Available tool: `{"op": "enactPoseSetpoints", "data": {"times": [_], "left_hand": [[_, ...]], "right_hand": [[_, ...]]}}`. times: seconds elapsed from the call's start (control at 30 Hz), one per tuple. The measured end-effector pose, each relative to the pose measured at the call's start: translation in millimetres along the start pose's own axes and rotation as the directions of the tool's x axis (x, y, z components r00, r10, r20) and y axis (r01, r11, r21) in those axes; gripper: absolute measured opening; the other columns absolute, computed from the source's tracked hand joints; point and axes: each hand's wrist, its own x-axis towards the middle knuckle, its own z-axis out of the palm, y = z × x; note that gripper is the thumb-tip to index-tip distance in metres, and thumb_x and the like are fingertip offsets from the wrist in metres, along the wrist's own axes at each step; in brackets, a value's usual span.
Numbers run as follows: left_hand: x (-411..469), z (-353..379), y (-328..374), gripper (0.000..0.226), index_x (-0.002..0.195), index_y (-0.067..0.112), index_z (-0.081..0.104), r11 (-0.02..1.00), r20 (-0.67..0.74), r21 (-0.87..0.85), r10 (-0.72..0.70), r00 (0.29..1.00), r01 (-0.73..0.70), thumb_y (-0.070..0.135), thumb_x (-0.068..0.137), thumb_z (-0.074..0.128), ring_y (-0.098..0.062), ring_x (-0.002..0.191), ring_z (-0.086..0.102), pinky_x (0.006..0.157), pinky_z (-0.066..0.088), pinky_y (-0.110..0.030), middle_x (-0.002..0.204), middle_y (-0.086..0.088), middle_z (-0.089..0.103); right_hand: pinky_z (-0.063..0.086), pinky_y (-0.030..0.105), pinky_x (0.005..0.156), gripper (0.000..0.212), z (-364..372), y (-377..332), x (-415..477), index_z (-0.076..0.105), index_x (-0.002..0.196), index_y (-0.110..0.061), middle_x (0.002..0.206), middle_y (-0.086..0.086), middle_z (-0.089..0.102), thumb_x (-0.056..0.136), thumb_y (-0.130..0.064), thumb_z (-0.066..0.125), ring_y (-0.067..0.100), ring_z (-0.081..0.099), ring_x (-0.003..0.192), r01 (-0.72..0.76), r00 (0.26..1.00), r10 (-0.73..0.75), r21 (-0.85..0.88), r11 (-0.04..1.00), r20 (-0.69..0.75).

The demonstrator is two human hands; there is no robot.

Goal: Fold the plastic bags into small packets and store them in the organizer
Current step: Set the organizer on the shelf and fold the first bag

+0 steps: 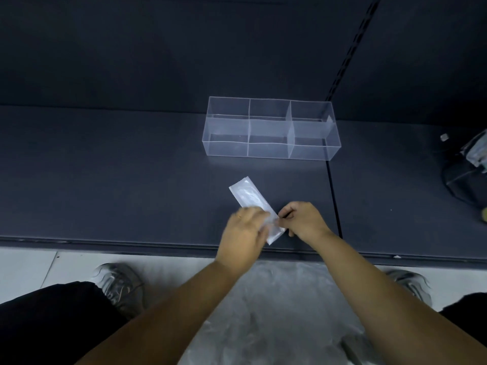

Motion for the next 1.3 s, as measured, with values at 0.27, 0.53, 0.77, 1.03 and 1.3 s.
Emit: {"op": "enactPoseSetpoints", "data": {"times": [0.27, 0.53, 0.77, 1.03, 1.3], "left_hand": [[-19.1, 9.8, -0.8, 0.061, 0.112, 0.003, 0.069, 0.994, 0.153, 0.112, -0.016, 0.988, -0.001, 0.034, 0.064, 0.087, -0.025, 0.104, 0.066, 0.091, 0.052, -0.036, 0.115, -0.01, 0.068], [-0.3, 7.4, -2.2, 0.013, 0.078, 0.012, 0.075, 0.996, -0.038, 0.083, 0.017, 0.999, -0.014, 0.006, 0.069, 0.083, -0.022, 0.054, 0.065, 0.049, 0.052, -0.024, 0.069, -0.002, 0.071], [20.2, -3.6, -16.5, 0.037, 0.106, 0.02, 0.067, 0.977, 0.209, 0.062, -0.213, 0.954, 0.205, 0.043, 0.099, 0.04, -0.031, 0.074, 0.063, 0.064, 0.045, -0.036, 0.08, -0.01, 0.069], [64.1, -5.0, -41.4, 0.03, 0.096, 0.003, 0.063, 0.789, 0.31, -0.281, -0.464, 0.83, 0.546, 0.025, 0.101, 0.044, -0.037, 0.08, 0.066, 0.074, 0.055, -0.046, 0.089, -0.019, 0.067], [64.3, -1.6, -39.2, 0.018, 0.107, 0.01, 0.058, 0.865, -0.09, -0.013, -0.5, 0.861, 0.501, 0.022, 0.095, 0.055, -0.03, 0.084, 0.061, 0.07, 0.049, -0.039, 0.102, -0.01, 0.062]], "right_hand": [[0.036, 0.016, 0.039, 0.008, -8.5, -10.2, -2.9, 0.066, 0.085, -0.009, 0.053, -0.001, 0.054, 0.082, -0.012, 0.073, 0.006, 0.044, 0.041, -0.149, 0.986, 0.137, 0.121, 0.981, 0.1], [0.044, 0.014, 0.066, 0.053, -31.7, -11.9, -11.7, 0.054, 0.127, -0.027, 0.123, -0.009, 0.053, 0.081, -0.013, 0.075, 0.006, 0.058, 0.081, 0.062, 0.973, -0.064, 0.018, 0.998, 0.221], [0.044, 0.014, 0.085, 0.042, -14.1, -15.5, 6.4, 0.068, 0.114, -0.017, 0.114, -0.007, 0.066, 0.079, 0.006, 0.066, 0.006, 0.059, 0.101, 0.352, 0.898, -0.296, -0.127, 0.927, 0.325], [0.049, 0.027, 0.074, 0.011, 7.8, -26.8, 34.2, 0.07, 0.075, -0.013, 0.078, 0.002, 0.07, 0.086, -0.011, 0.069, 0.009, 0.06, 0.07, 0.195, 0.98, -0.198, 0.08, 0.978, 0.031], [0.054, 0.034, 0.077, 0.012, 17.6, -45.9, 47.7, 0.072, 0.082, -0.013, 0.088, 0.006, 0.071, 0.087, -0.021, 0.065, 0.022, 0.065, 0.083, 0.08, 0.985, -0.108, -0.205, 0.975, -0.132]]}}
